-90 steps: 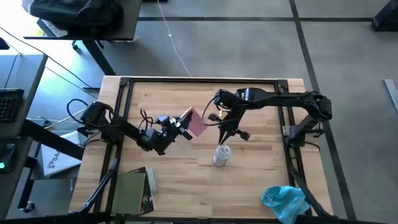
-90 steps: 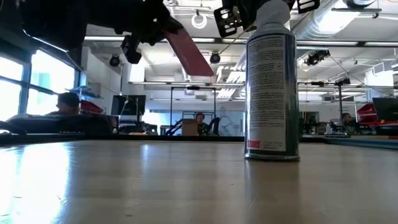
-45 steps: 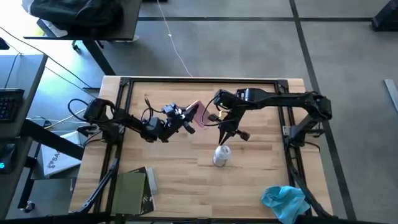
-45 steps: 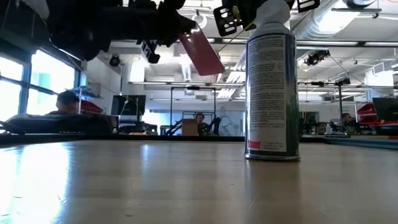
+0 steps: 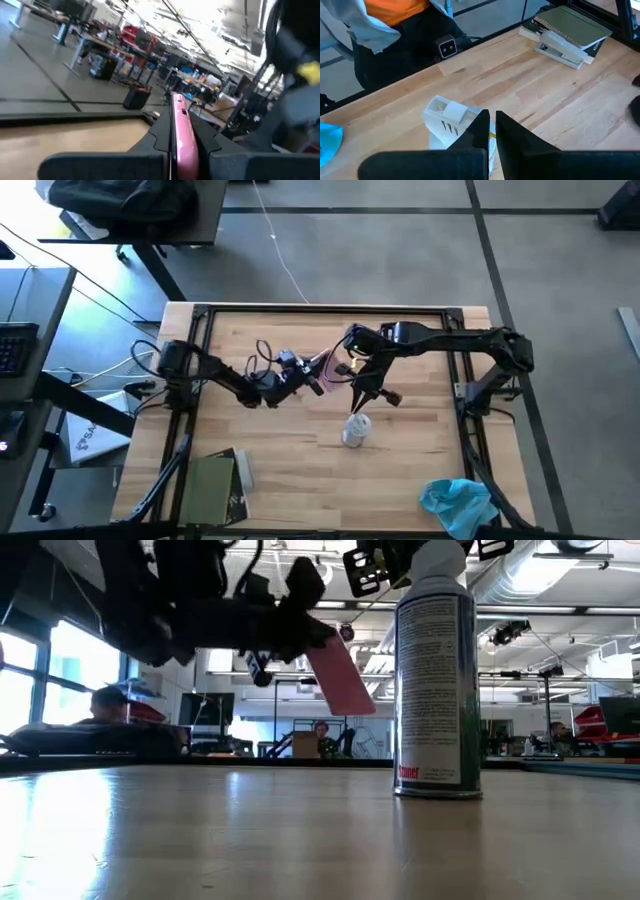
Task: Apply microfiber cloth
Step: Spray the pink cellphone using the spray bottle
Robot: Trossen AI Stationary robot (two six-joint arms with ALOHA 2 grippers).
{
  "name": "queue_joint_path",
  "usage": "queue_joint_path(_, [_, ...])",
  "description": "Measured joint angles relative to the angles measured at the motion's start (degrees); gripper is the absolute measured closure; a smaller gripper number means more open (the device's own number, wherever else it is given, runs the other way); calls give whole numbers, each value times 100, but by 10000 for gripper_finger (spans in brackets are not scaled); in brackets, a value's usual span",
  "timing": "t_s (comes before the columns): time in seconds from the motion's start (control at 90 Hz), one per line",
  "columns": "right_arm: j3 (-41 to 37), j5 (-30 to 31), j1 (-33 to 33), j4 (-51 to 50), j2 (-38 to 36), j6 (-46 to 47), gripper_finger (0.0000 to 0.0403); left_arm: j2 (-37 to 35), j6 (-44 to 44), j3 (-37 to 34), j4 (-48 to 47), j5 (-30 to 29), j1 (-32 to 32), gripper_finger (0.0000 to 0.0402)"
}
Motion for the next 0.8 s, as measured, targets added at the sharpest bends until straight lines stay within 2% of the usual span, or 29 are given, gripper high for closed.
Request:
queue_joint_path(0.089, [0, 0, -2, 0, -2, 6, 403, 295, 34, 162, 99, 231, -60, 394])
queue_joint_path(0.211, [0, 3, 0, 0, -2, 39, 403, 427, 242, 126, 607, 268, -233, 394])
queue_joint_path(0.456, [4, 45, 0, -7, -4, 46, 403, -439, 1327, -210, 605, -210, -511, 394])
queue_joint_path(0.567, [7, 90, 0, 15, -4, 46, 403, -787, 2022, -186, 607, -408, -419, 394])
queue_joint_path(0.8, [7, 107, 0, 39, -7, 49, 403, -1081, 2446, -151, 605, 282, 102, 394])
